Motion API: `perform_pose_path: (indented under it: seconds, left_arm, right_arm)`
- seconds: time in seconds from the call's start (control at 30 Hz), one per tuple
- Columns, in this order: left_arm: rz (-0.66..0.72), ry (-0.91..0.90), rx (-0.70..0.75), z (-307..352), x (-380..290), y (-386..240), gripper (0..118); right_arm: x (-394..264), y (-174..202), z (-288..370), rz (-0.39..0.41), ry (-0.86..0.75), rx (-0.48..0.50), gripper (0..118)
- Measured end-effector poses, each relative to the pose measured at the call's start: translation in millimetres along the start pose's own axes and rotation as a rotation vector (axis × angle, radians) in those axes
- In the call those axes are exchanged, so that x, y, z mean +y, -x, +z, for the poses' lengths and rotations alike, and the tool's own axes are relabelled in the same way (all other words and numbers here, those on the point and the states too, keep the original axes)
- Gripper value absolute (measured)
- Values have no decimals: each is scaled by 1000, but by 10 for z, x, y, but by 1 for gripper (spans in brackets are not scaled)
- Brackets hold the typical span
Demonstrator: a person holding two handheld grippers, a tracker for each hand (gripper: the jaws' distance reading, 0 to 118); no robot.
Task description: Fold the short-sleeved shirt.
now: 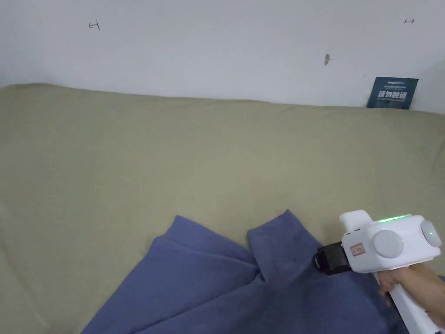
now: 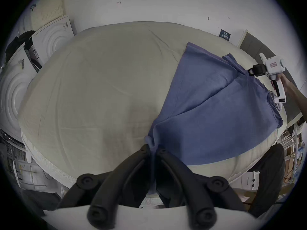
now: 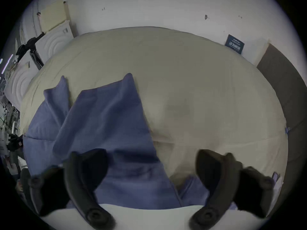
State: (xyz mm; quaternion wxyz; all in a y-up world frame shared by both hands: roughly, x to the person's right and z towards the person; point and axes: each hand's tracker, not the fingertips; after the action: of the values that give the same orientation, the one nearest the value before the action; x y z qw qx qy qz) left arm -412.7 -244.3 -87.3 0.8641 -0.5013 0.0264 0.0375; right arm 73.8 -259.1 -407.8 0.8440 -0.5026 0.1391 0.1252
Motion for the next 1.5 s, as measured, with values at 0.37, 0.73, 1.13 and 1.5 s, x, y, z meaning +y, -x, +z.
perform_pose_path:
  seconds: [0.37, 0.73, 1.13, 1.5]
  left_arm:
    - [41, -52, 13, 188, 31, -43, 7]
    - [76, -399, -72, 1528, 895, -321, 7]
    - [12, -648, 22, 2984, 2553, -791, 6]
    - [24, -666, 117, 3139, 3110, -877, 6]
  right_arm:
    - [-187, 104, 883, 34, -212, -21, 2]
    - [-445, -70, 3425, -4, -621, -108, 2]
    - [-421, -421, 5157, -179, -908, -240, 2]
    - [326, -672, 4908, -250, -912, -216, 2]
